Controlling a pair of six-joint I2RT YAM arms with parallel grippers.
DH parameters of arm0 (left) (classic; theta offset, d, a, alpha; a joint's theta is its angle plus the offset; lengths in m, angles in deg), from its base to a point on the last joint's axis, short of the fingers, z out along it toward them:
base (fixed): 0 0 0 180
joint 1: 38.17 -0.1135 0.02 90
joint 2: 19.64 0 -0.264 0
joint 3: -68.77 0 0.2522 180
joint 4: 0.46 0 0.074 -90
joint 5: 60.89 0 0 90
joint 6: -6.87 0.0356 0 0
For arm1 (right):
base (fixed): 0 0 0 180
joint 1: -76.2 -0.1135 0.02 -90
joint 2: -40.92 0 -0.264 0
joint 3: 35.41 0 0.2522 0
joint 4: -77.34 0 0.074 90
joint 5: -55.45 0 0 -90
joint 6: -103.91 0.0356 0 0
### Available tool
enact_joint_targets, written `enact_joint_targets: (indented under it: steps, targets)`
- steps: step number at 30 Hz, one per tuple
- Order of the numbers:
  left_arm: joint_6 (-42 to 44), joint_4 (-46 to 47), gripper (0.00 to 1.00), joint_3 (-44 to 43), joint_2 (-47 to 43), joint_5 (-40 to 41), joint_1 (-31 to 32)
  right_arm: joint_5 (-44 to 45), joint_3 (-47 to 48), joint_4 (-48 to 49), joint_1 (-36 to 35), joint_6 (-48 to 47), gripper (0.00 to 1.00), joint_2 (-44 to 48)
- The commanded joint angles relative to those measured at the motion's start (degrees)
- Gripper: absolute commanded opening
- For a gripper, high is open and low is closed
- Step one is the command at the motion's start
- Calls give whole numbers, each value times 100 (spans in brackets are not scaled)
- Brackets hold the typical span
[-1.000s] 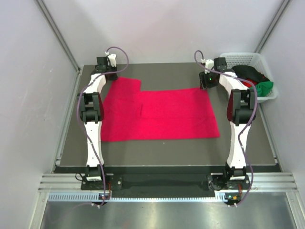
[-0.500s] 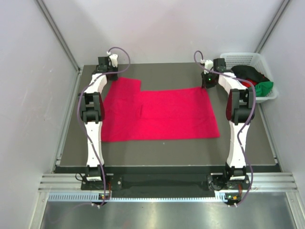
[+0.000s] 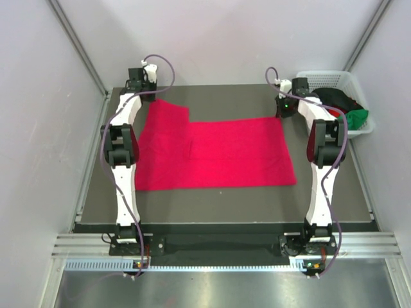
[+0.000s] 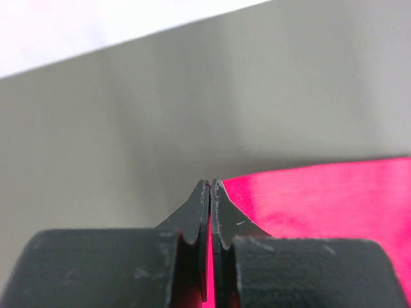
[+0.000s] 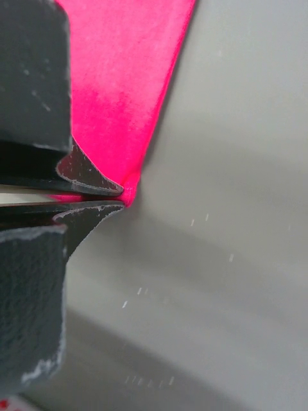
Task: Fold and stack the t-shirts
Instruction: Fold the tshirt
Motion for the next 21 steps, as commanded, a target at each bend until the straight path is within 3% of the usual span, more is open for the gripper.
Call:
enact_joint_targets:
  steps: [1, 21]
  targets:
    - [128, 9, 0, 136, -794, -164, -4, 23, -39, 131, 220, -117, 0, 628]
    - [374, -616, 0, 1287, -2096, -867, 5, -592, -926, -36, 229, -520, 0, 1603]
